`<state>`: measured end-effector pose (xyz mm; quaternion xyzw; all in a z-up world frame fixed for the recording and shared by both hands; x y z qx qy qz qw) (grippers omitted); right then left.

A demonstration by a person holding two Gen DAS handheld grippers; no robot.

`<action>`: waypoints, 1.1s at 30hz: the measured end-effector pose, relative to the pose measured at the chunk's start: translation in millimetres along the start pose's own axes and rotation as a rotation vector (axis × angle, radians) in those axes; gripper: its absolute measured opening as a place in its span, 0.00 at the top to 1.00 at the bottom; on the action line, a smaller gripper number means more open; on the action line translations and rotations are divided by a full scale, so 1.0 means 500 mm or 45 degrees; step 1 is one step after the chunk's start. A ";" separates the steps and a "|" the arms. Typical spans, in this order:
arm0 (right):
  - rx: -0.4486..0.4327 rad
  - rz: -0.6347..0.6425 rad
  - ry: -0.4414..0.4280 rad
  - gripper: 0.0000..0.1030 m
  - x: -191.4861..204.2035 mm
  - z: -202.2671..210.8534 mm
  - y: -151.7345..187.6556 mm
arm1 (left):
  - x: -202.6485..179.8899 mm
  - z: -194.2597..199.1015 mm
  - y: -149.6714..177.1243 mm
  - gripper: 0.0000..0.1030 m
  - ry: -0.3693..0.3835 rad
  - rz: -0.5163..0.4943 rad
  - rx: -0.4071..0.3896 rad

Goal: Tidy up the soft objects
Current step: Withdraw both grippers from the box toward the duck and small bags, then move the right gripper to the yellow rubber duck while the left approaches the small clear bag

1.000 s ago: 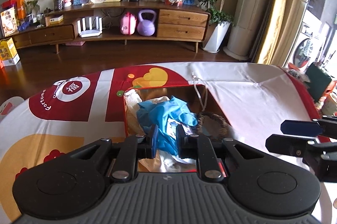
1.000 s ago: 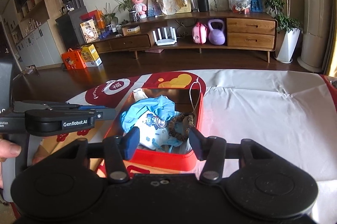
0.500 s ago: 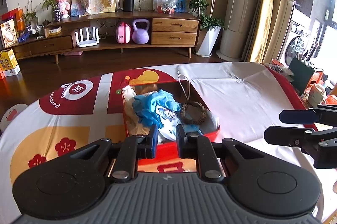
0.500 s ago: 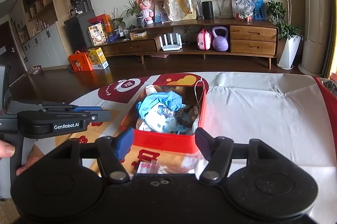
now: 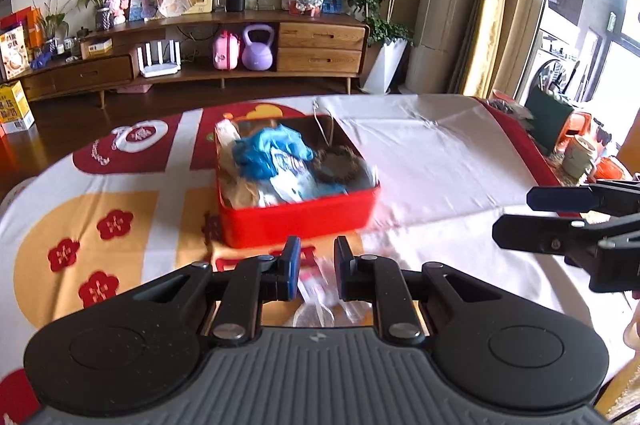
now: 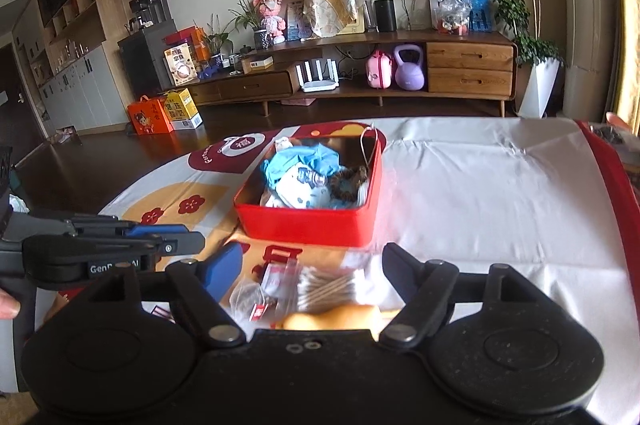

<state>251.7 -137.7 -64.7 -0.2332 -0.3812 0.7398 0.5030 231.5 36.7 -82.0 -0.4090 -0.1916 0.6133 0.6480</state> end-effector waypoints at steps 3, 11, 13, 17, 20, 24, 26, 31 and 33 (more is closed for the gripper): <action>0.009 -0.013 -0.001 0.25 -0.004 0.003 0.019 | -0.004 -0.001 0.025 0.83 0.015 0.036 0.010; 0.036 0.018 0.004 0.24 0.000 0.001 0.072 | -0.010 -0.004 0.084 0.83 0.052 0.103 0.033; 0.044 0.033 0.003 0.24 0.001 -0.002 0.083 | -0.010 -0.006 0.098 0.83 0.059 0.115 0.043; 0.062 0.053 -0.003 0.23 0.000 -0.011 0.101 | -0.010 -0.014 0.123 0.83 0.055 0.126 0.065; 0.073 0.065 -0.005 0.23 -0.003 -0.020 0.108 | -0.007 -0.019 0.135 0.83 0.067 0.146 0.071; 0.088 0.097 -0.018 0.23 -0.007 -0.038 0.113 | -0.003 -0.028 0.149 0.79 0.059 0.150 0.076; 0.099 0.120 -0.023 0.23 -0.008 -0.049 0.114 | 0.002 -0.032 0.154 0.59 0.062 0.159 0.080; 0.122 0.207 -0.046 0.21 -0.003 -0.081 0.113 | 0.010 -0.038 0.157 0.30 0.051 0.147 0.060; 0.127 0.254 -0.046 0.18 -0.002 -0.094 0.111 | 0.013 -0.043 0.159 0.30 0.038 0.133 0.065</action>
Point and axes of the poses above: each gripper's, at about its wrist camera, not at the fingertips, and z roughly against the way its jaws point, x to its left, y to its underside, the point moved 8 cm from there along -z, roughly the way its jaws point, and after that the axes turned 14 degrees about y, right-handed, at the moved point
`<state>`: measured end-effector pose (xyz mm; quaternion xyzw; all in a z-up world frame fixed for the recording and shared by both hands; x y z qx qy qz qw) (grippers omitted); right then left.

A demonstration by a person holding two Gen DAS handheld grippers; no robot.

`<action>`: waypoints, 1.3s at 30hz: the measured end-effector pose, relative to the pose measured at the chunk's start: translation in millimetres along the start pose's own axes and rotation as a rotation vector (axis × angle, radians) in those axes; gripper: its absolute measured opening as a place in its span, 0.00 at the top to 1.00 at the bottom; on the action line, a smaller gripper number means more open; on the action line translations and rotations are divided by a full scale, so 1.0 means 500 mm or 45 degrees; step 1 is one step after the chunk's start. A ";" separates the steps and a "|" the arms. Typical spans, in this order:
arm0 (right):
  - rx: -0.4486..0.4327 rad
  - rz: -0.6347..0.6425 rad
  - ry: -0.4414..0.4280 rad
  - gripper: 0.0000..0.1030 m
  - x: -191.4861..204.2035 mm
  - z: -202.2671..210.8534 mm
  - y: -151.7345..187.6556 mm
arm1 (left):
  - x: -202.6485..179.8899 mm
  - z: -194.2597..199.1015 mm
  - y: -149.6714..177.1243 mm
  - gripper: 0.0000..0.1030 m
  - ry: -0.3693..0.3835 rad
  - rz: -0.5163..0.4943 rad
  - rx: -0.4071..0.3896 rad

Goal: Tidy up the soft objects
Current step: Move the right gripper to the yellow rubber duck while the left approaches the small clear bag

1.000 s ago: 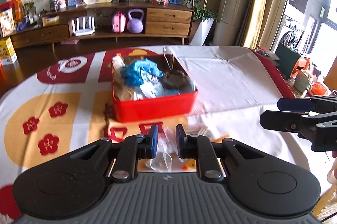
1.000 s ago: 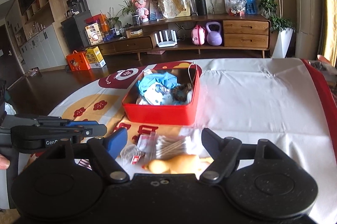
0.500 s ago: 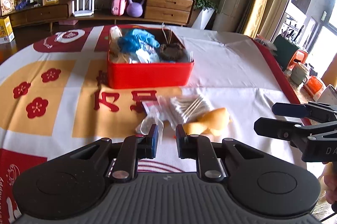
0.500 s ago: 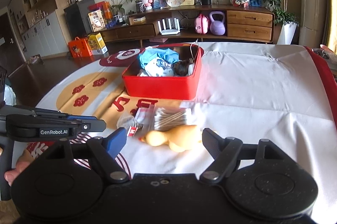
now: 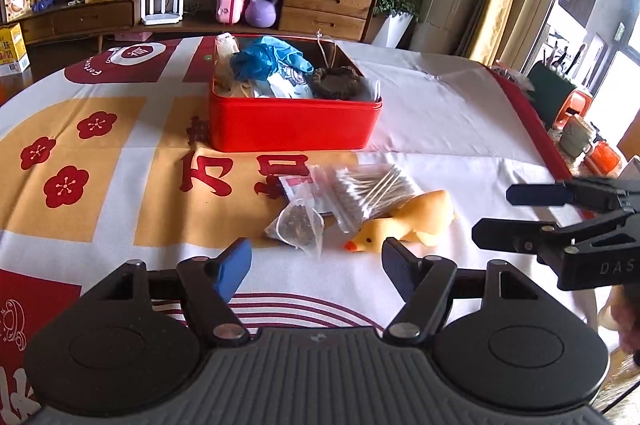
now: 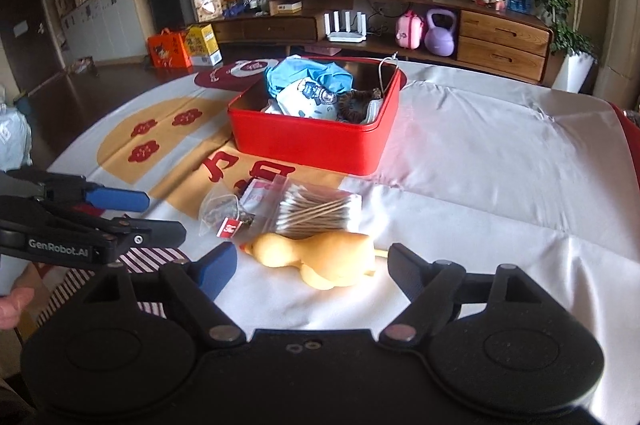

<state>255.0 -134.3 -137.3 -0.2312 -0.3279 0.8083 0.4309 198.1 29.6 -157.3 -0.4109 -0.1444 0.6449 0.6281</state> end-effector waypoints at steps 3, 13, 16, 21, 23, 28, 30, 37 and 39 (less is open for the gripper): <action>0.013 0.043 -0.013 0.16 -0.001 -0.019 -0.003 | 0.006 -0.007 0.002 0.28 -0.001 -0.010 0.003; 0.060 0.194 -0.078 0.11 0.016 -0.080 0.001 | 0.026 -0.044 0.003 0.18 -0.011 -0.007 0.025; 0.062 0.270 -0.063 0.11 0.026 -0.094 0.007 | 0.028 -0.057 0.000 0.18 0.002 -0.001 0.028; 0.068 0.305 -0.057 0.11 0.030 -0.112 0.016 | 0.032 -0.072 -0.007 0.03 0.014 -0.003 -0.008; 0.069 0.294 -0.057 0.12 0.029 -0.116 0.018 | 0.033 -0.078 -0.011 0.02 0.017 -0.005 -0.017; 0.076 0.259 -0.042 0.17 0.024 -0.125 0.023 | 0.041 -0.103 -0.014 0.02 -0.014 -0.007 0.005; 0.080 0.242 -0.036 0.23 0.022 -0.127 0.026 | 0.045 -0.112 -0.015 0.02 -0.028 -0.009 0.014; 0.072 0.210 0.009 0.35 0.021 -0.129 0.032 | 0.052 -0.136 -0.012 0.02 -0.076 -0.051 0.030; 0.067 0.199 0.012 0.38 0.020 -0.127 0.032 | 0.054 -0.139 -0.012 0.02 -0.099 -0.065 0.024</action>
Point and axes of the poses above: each gripper's, at about its wrist camera, not at the fingertips, and z roughly against the way its jaws point, x to its left, y to its underside, the point moved 8 cm from there along -z, roughly the way its jaws point, and after that the axes turned 14 degrees about y, right-handed, at the moved point
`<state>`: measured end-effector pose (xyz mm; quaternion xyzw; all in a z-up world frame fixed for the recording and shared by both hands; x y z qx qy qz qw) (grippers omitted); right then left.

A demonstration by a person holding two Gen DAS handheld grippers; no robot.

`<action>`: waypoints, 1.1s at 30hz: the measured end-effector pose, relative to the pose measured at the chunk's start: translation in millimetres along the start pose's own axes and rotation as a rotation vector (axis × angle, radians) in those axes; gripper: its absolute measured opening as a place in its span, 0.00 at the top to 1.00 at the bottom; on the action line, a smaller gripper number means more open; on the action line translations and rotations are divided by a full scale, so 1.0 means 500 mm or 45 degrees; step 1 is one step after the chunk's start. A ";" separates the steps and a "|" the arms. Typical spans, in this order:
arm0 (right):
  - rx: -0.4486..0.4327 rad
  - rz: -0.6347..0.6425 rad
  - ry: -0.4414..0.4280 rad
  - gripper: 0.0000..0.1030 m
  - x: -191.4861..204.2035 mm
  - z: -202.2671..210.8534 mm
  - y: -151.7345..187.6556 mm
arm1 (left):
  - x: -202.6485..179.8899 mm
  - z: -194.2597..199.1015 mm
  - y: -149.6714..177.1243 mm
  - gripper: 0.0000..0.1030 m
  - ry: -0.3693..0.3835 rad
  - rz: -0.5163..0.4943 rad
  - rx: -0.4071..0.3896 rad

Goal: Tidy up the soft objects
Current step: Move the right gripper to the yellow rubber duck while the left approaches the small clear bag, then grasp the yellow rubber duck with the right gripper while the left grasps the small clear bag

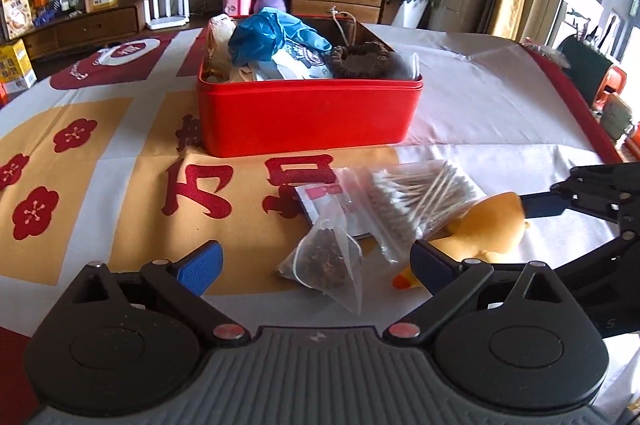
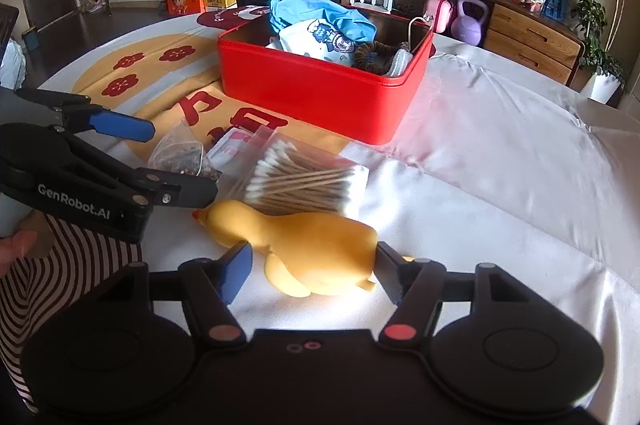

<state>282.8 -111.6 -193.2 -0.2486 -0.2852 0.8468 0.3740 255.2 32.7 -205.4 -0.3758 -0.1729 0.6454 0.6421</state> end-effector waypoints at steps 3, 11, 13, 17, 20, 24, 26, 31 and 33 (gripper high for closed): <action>-0.004 -0.008 0.009 0.42 0.000 0.003 0.001 | 0.000 -0.003 0.000 0.03 -0.004 -0.023 -0.005; -0.017 -0.042 0.028 0.53 -0.004 0.011 -0.001 | -0.015 -0.007 0.001 0.30 0.048 -0.044 0.009; -0.022 -0.046 0.036 0.55 -0.003 0.015 0.000 | -0.023 -0.006 0.000 0.39 0.070 -0.055 0.012; -0.030 -0.055 0.056 0.58 0.001 0.022 0.000 | -0.037 -0.002 0.000 0.56 0.093 -0.084 0.016; -0.033 -0.067 0.064 0.60 0.006 0.030 0.002 | -0.039 -0.002 0.002 0.64 0.086 -0.085 0.032; -0.041 -0.089 0.081 0.62 0.010 0.047 0.003 | -0.041 0.006 0.001 0.74 0.088 -0.070 0.026; -0.047 -0.103 0.080 0.62 0.011 0.058 0.003 | -0.043 0.013 -0.001 0.78 0.079 -0.074 0.024; -0.061 -0.133 0.103 0.64 0.012 0.085 0.002 | -0.047 0.034 -0.002 0.83 0.083 -0.062 0.018; -0.064 -0.153 0.100 0.64 0.010 0.096 0.001 | -0.049 0.042 -0.001 0.84 0.079 -0.063 0.015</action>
Point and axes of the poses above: each gripper's, at about its wrist camera, not at the fingertips, and z roughly against the way its jaws point, x to its left, y to its underside, the point moved 8 cm from there along -z, roughly the way its jaws point, and after that the axes turned 14 degrees about y, right-handed, at the moved point
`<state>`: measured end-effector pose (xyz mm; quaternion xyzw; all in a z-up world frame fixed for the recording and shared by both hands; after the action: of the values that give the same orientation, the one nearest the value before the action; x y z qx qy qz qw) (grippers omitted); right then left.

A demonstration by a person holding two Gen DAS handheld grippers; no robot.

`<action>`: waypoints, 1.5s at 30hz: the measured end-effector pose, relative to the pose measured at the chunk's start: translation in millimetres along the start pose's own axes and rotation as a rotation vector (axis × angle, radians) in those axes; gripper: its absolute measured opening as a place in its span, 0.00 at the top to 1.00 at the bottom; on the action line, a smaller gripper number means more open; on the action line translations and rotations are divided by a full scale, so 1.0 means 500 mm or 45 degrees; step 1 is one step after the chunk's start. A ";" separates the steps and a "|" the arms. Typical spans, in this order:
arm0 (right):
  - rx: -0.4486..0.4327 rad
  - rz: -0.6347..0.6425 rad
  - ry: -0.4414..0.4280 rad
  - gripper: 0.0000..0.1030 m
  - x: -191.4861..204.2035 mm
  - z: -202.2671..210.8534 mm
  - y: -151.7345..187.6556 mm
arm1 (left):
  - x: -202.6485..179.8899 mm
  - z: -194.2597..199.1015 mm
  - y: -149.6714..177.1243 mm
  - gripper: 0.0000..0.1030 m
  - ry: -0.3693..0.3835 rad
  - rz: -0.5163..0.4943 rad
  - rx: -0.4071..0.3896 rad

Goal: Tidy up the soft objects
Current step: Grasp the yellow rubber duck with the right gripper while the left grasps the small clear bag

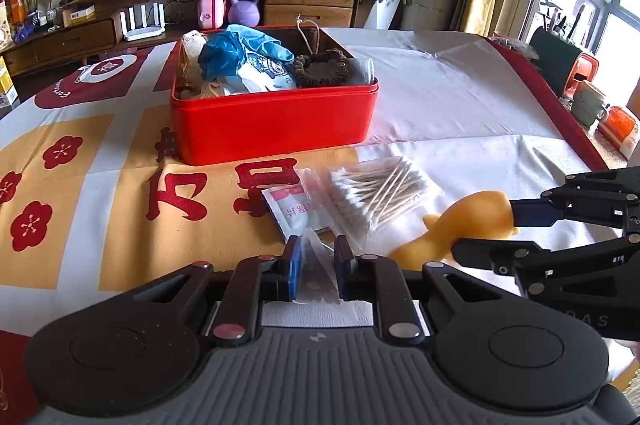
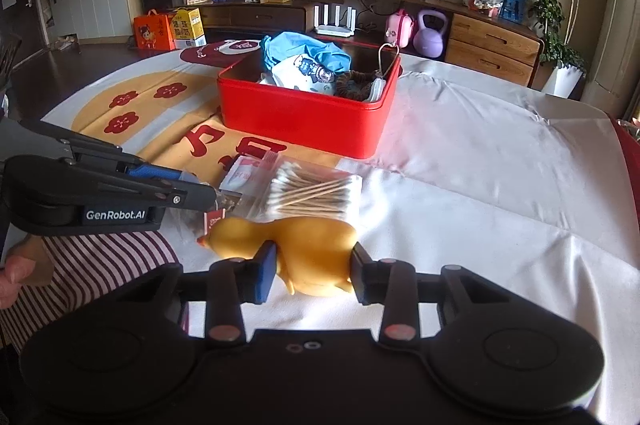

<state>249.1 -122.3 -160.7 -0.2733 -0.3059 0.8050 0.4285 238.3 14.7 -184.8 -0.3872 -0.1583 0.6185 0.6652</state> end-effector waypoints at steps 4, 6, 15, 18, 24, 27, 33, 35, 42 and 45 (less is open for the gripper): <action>-0.010 -0.036 0.001 0.64 -0.005 0.023 -0.003 | -0.006 0.020 -0.001 0.85 0.009 0.004 -0.015; -0.014 -0.055 0.001 0.64 -0.007 0.035 -0.005 | -0.009 0.029 -0.002 0.87 0.014 0.002 -0.021; -0.043 -0.111 0.008 0.64 -0.020 0.081 -0.005 | -0.015 0.060 0.005 0.94 0.033 0.007 -0.037; -0.043 -0.129 0.012 0.64 -0.025 0.085 -0.002 | -0.014 0.068 0.008 0.93 0.028 0.006 -0.038; -0.029 -0.173 0.002 0.64 -0.034 0.088 0.009 | -0.011 0.081 0.011 0.93 0.067 0.047 -0.059; -0.029 -0.179 -0.008 0.64 -0.033 0.088 0.011 | -0.012 0.083 0.011 0.89 0.066 0.049 -0.057; -0.022 -0.185 -0.020 0.64 -0.030 0.086 0.016 | -0.023 0.082 0.010 0.19 0.088 0.030 -0.083; -0.019 -0.184 -0.019 0.64 -0.030 0.084 0.019 | -0.027 0.075 0.010 0.20 0.087 0.012 -0.078; 0.012 -0.190 -0.004 0.75 -0.039 0.066 0.025 | -0.014 0.028 0.027 0.20 0.031 -0.029 -0.012; 0.043 -0.193 0.005 0.75 -0.042 0.050 0.036 | -0.006 0.011 0.038 0.20 0.020 -0.039 0.012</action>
<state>232.5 -154.7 -153.6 -0.2435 -0.3114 0.7747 0.4935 220.4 12.2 -193.8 -0.3866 -0.1562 0.6057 0.6777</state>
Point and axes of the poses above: each gripper's, at about its wrist camera, not at the fingertips, and z roughly against the way its jaws point, x to its left, y to its underside, the point moved 8 cm from there along -z, roughly the way its jaws point, and after that the axes turned 14 degrees about y, right-handed, at the moved point
